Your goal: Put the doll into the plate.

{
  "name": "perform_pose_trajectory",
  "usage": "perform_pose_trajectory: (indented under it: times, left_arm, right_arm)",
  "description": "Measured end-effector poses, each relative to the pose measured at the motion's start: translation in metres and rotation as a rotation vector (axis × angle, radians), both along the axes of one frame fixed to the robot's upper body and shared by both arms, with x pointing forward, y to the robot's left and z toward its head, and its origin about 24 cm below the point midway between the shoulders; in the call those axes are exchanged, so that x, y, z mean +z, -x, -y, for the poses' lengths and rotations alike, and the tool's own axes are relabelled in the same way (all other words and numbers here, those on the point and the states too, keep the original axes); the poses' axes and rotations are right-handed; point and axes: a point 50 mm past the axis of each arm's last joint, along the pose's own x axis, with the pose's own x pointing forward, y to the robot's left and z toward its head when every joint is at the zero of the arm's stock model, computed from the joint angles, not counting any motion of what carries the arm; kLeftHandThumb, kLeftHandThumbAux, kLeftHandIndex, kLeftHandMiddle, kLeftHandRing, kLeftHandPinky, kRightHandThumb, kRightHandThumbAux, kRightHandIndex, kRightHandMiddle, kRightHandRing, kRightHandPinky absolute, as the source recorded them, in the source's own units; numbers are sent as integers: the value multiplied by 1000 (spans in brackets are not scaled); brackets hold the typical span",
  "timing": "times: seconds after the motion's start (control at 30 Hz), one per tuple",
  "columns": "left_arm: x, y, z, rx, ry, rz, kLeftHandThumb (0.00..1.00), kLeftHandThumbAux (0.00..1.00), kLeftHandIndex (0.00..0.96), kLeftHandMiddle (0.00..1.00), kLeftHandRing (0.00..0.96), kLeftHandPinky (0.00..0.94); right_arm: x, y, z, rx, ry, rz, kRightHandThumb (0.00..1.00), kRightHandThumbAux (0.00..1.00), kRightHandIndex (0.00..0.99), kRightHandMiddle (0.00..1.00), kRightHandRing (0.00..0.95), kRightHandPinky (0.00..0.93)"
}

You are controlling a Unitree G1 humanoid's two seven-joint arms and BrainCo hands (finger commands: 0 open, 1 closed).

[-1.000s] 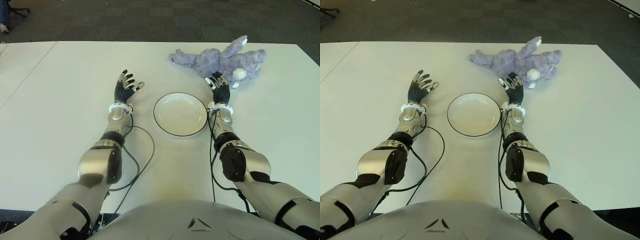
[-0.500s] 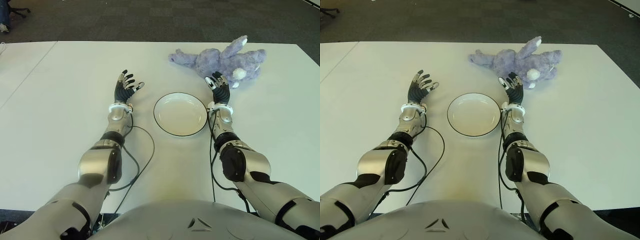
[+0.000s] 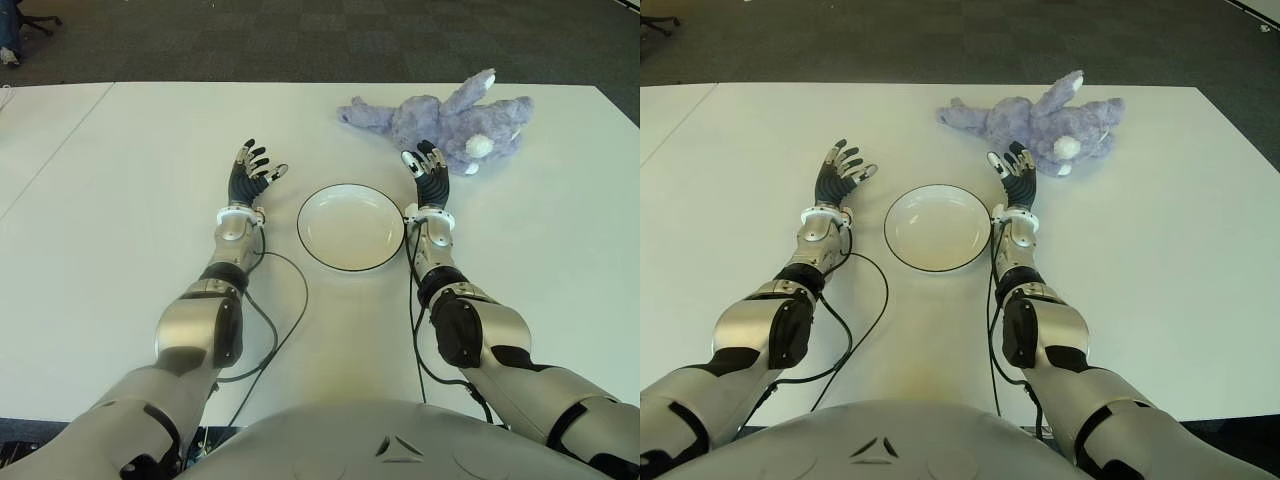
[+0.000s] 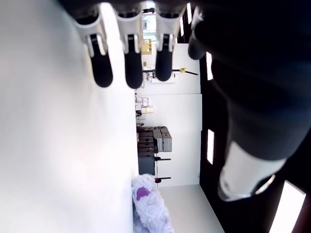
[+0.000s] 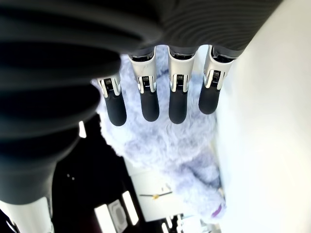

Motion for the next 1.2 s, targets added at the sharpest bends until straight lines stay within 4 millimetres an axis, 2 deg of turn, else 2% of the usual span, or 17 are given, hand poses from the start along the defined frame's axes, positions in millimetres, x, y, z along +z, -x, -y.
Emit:
perform_pose_trajectory:
  times: [0.2, 0.3, 0.5, 0.67, 0.73, 1.2]
  left_arm:
    - [0, 0, -1, -1, 2, 1, 43, 798, 70, 199, 232, 260]
    - [1, 0, -1, -1, 1, 3, 40, 788, 65, 187, 214, 195]
    - [2, -1, 0, -10, 1, 8, 36, 783, 63, 188, 224, 254]
    - [2, -1, 0, -10, -1, 9, 32, 785, 78, 193, 224, 244]
    - [2, -1, -1, -10, -1, 9, 32, 784, 84, 198, 232, 267]
    - [2, -1, -1, -9, -1, 9, 22, 789, 70, 198, 236, 265]
  right_arm:
    - [6, -1, -9, 28, 3, 50, 0, 653, 165, 135, 119, 133]
    - [10, 0, -14, 32, 4, 85, 0, 648, 163, 135, 118, 131]
    - [17, -1, -16, 38, 19, 136, 0, 649, 161, 146, 118, 124]
    - [27, -2, -17, 48, 31, 206, 0, 655, 161, 148, 118, 120]
    - [30, -3, -17, 49, 30, 228, 0, 663, 162, 150, 119, 121]
    - [43, -6, -16, 73, 15, 305, 0, 690, 126, 129, 104, 96]
